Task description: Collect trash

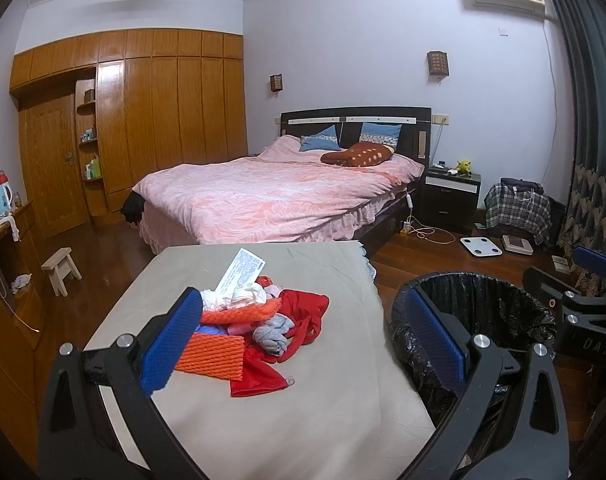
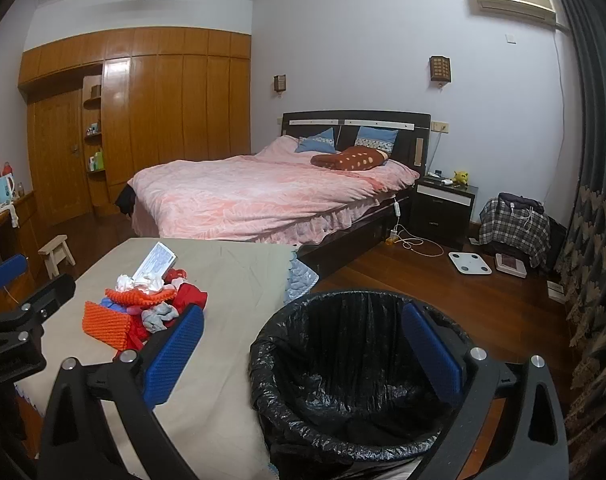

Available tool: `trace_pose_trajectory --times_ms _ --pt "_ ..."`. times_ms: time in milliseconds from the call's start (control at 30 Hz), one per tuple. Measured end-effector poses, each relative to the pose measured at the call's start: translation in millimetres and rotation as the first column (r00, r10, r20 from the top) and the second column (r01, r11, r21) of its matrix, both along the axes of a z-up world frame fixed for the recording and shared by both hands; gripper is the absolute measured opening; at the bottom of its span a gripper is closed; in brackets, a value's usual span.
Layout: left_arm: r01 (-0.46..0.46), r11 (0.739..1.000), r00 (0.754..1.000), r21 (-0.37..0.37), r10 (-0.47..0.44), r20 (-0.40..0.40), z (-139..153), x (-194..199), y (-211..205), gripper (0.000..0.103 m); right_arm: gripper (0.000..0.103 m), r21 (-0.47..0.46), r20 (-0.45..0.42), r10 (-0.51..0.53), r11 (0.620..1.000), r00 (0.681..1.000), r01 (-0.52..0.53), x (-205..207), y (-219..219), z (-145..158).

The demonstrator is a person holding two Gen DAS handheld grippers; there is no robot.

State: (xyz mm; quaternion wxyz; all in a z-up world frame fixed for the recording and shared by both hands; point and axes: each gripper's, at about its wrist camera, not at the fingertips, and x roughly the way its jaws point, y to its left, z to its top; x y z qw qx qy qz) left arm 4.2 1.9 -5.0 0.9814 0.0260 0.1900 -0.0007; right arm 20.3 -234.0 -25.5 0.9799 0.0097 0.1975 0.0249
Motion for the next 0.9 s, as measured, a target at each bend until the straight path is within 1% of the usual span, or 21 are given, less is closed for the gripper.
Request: trace_pose_trajectory --times_ms 900 --pt "-0.007 1.0 1.0 0.004 0.007 -0.004 -5.0 0.6 3.3 0.098 0.097 -0.001 -0.008 -0.002 1.0 1.0 0.002 1.0 2.4 -2.0"
